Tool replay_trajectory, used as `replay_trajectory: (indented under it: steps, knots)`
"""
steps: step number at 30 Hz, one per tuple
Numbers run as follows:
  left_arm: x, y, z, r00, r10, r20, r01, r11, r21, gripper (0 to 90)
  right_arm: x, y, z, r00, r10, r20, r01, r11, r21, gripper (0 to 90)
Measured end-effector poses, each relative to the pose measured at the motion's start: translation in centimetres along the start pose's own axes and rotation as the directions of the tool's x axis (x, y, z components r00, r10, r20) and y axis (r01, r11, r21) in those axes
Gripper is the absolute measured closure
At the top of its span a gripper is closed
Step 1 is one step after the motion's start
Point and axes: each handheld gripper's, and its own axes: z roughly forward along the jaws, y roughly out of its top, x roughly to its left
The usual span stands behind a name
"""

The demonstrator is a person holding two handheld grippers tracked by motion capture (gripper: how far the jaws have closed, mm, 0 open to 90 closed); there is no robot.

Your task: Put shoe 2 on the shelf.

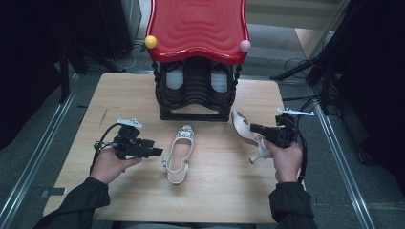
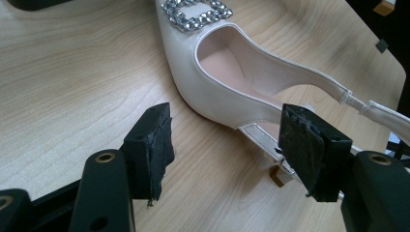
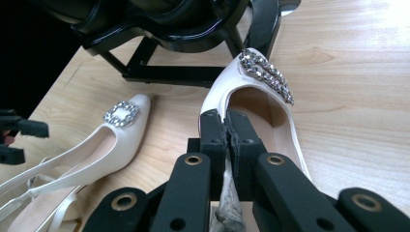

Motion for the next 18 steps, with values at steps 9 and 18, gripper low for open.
replay_trajectory:
  steps: [9, 18]
  knots:
    - [-0.1, 0.4, 0.3, 0.9998, 0.016, 0.009, -0.016, 0.9999, 0.003, 37.7, 1.2, -1.0, -0.6, 0.9999, -0.005, -0.014, 0.005, 1.0, 0.008, 87.6]
    - [0.1, 0.5, 0.1, 0.9999, 0.016, 0.005, -0.016, 0.9999, -0.003, 38.2, 2.7, -1.6, 0.2, 0.999, -0.027, -0.036, 0.029, 0.999, 0.037, 87.6]
